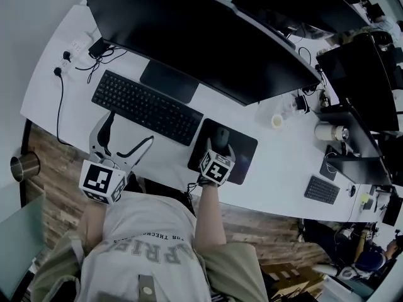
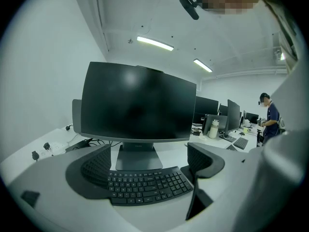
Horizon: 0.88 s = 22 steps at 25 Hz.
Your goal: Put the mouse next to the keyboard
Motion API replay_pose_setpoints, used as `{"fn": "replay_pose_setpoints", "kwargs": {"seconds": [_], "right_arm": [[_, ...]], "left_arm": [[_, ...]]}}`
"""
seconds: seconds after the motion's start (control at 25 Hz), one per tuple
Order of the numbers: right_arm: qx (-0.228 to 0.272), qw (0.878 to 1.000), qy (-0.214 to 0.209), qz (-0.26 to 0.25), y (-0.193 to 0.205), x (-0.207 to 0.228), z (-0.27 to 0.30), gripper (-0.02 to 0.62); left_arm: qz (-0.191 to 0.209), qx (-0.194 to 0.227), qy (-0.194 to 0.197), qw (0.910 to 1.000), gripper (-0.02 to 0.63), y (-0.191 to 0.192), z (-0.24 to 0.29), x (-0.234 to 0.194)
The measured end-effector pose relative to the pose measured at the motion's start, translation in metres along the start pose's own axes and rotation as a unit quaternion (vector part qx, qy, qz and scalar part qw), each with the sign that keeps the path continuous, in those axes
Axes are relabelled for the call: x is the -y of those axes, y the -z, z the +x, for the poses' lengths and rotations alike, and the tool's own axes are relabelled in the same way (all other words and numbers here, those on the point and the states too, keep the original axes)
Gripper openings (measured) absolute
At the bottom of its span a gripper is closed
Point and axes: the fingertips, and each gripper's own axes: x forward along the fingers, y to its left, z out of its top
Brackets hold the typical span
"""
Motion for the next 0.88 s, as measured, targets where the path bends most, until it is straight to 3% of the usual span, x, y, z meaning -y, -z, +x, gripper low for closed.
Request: {"fn": "replay_pose_setpoints", "kwargs": {"seconds": [0.2,0.44,0.64,0.84,0.88], "right_arm": [[0.013,1.0,-0.015,-0.002,-0.006,-0.004,-0.006,0.318],[0.125,0.992,-0.028,-0.008,-0.053,-0.021,-0.062,0.322],[0.273,0.96,-0.029,-0.058,-0.11,-0.057,-0.149,0.321],[0.355,0.933,-0.017,-0.061,-0.139,-0.086,-0.216,0.289],[0.369,0.927,-0.014,-0.06,-0.143,-0.09,-0.228,0.255]], "left_arm": [[0.005,-0.004,0.009,0.9999,0.472,-0.002,-0.002,-0.002],[0.026,0.006,0.038,0.9989,0.472,-0.015,-0.003,0.0],[0.049,0.032,0.085,0.9947,0.472,-0.04,-0.003,0.005],[0.073,0.059,0.131,0.9869,0.469,-0.065,-0.009,0.014],[0.077,0.067,0.139,0.9851,0.466,-0.071,-0.011,0.016]]}}
